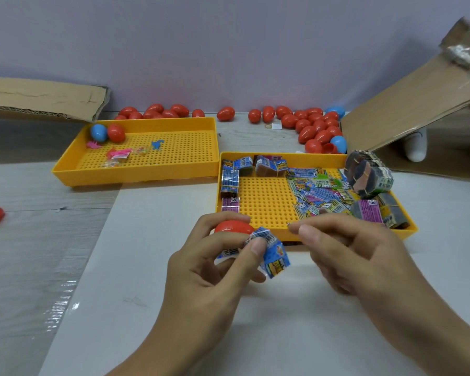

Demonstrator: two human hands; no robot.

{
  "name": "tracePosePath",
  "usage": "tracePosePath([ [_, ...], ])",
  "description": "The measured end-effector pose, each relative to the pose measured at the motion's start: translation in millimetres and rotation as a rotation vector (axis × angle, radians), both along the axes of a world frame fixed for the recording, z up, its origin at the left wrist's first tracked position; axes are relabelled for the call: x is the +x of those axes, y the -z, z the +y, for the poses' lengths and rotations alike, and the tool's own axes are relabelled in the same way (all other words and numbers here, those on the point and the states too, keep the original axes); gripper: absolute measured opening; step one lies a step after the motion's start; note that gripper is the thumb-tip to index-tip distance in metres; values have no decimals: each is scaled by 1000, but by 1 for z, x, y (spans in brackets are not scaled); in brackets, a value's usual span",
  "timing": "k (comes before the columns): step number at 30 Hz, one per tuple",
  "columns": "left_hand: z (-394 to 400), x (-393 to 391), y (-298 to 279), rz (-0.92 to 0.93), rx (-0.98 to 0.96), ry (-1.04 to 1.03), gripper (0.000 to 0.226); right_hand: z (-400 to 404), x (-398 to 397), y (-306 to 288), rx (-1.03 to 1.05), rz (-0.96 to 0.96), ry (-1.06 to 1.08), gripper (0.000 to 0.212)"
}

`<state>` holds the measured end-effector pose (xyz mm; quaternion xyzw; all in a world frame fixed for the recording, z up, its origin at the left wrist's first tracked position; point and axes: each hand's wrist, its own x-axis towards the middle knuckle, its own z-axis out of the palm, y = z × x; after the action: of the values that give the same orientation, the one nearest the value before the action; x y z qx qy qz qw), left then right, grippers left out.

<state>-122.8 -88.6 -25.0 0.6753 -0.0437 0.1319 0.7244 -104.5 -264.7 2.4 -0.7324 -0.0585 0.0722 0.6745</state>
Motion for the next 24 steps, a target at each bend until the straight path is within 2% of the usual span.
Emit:
tracePosePath([
  [3,1,0,0,-49,38,-13,9,4,-12,4,-218,-405,-10,40],
  [5,1,-1,-1,-58,62,-12,12,6,-16,8,-281,-465,-58,39],
  [6,0,-1,-1,-54,67,-11,13,8,-17,9,-278,-436,-62,38],
  [9,0,-1,0,-47,58,4,13,8,-13,9,-99,-270,-55,37],
  [13,-1,-2,0,-24,67,31,20,4,-9,6,-93,-224,-118,20],
  [15,-2,-2,0,-23,64,31,23,5,-9,5,16,-46,-146,24],
  [18,0,-4,1,-61,41,-41,21,7,-7,5,123,217,-61,37],
  [21,1,-5,2,-177,105,-98,14,7,-6,3,154,269,-1,39],
  [24,-2,-7,4,-268,164,-39,17,10,-7,1,133,250,15,48],
])
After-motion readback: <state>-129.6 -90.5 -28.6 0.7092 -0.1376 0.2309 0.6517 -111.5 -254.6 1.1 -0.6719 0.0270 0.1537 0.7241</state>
